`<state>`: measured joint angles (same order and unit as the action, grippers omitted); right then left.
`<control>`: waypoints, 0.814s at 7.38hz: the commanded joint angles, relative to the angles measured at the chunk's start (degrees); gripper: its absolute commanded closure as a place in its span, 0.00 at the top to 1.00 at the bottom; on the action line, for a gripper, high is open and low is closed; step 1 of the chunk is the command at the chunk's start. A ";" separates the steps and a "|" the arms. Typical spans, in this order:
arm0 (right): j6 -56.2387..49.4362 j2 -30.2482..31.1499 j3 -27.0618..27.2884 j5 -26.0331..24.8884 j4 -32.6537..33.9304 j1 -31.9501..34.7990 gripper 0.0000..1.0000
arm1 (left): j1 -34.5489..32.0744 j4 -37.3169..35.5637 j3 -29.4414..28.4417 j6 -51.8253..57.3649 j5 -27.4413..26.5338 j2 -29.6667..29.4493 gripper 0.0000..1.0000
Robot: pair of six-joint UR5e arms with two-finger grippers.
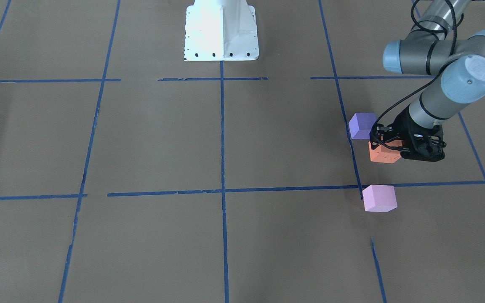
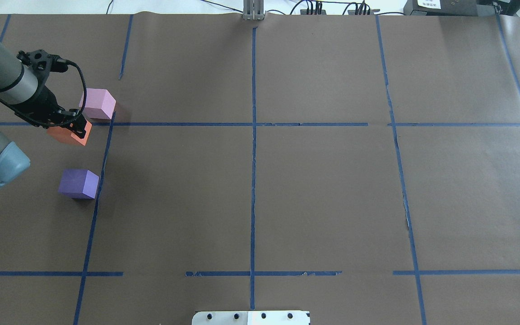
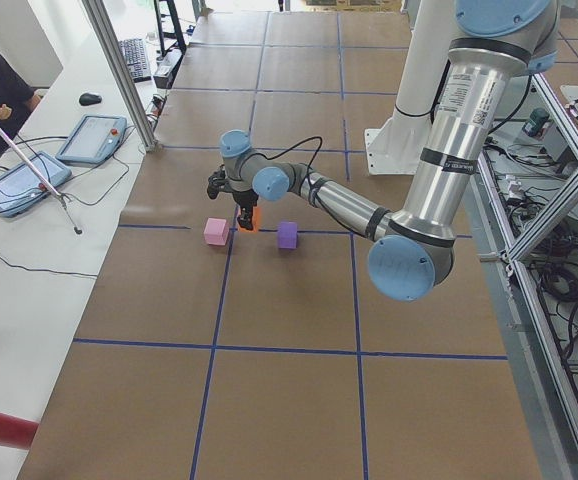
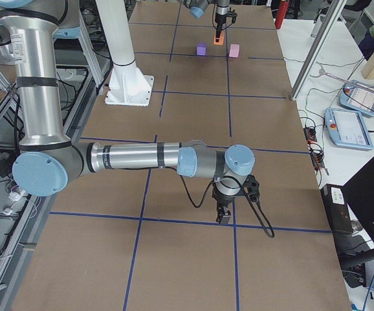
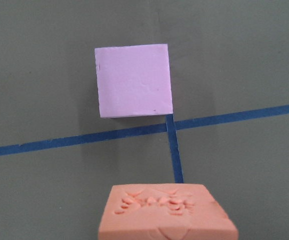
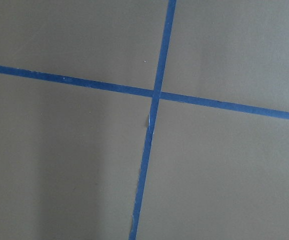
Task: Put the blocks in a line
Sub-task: 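Carry the orange cube with the left gripper toward the pink cube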
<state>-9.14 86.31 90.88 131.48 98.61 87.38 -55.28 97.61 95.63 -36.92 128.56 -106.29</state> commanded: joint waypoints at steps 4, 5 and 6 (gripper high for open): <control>0.00 0.00 0.00 0.00 0.00 -0.01 1.00 | 0.26 1.79 -7.29 0.01 0.99 -2.60 0.34; 0.00 0.00 0.00 0.00 0.00 -0.01 1.00 | 0.26 2.58 -8.17 -0.17 1.25 -2.86 0.34; 0.00 0.00 0.00 0.00 0.00 -0.01 1.00 | 0.35 3.19 -9.40 -0.26 1.60 -3.47 0.34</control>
<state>-9.14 86.31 90.88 131.48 98.61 87.36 -55.00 100.00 87.71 -37.04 129.80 -109.08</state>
